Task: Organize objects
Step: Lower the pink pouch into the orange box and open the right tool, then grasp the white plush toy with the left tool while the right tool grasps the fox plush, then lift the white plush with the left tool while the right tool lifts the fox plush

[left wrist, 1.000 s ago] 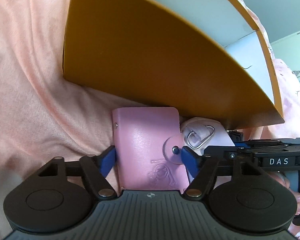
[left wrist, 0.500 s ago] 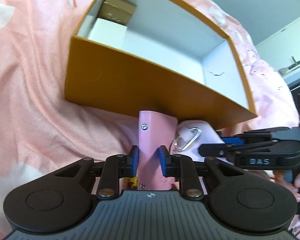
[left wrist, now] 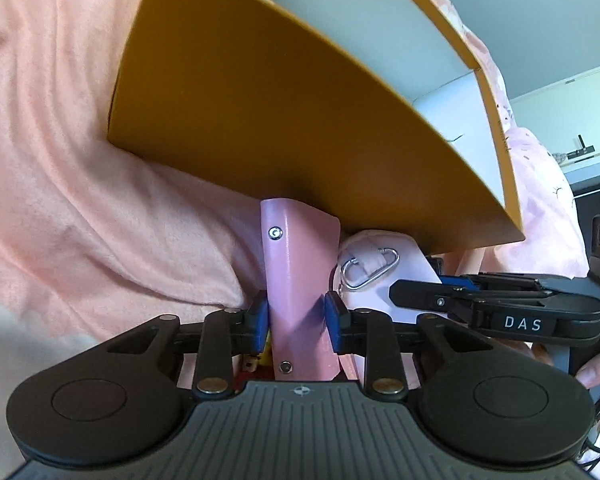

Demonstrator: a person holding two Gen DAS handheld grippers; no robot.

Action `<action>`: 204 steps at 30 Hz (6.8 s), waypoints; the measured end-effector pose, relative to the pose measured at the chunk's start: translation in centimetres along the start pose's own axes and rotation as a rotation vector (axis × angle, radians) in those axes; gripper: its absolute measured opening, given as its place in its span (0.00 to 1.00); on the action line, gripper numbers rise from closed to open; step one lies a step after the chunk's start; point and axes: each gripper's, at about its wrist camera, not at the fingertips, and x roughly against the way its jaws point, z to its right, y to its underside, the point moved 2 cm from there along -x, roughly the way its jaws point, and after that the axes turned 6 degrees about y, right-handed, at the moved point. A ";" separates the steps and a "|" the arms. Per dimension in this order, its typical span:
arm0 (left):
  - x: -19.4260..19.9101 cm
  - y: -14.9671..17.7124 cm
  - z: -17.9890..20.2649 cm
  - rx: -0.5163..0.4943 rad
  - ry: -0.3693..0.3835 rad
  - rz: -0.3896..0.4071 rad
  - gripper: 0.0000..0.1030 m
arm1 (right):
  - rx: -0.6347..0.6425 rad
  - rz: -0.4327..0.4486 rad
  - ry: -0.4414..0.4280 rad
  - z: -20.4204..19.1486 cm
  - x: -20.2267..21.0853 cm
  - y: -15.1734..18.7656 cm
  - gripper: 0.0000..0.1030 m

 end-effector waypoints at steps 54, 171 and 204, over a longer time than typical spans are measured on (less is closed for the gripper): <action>-2.4 -10.7 4.4 -0.109 -0.053 0.097 0.18 | -0.130 0.356 0.046 1.4 3.6 -8.3 0.31; -6.2 5.5 14.6 -0.747 -0.303 -0.106 0.77 | -0.458 0.269 0.051 4.9 3.9 11.4 0.33; 0.7 0.6 8.7 -0.286 -0.134 -0.045 0.53 | -0.220 0.226 0.057 0.7 3.3 9.9 0.54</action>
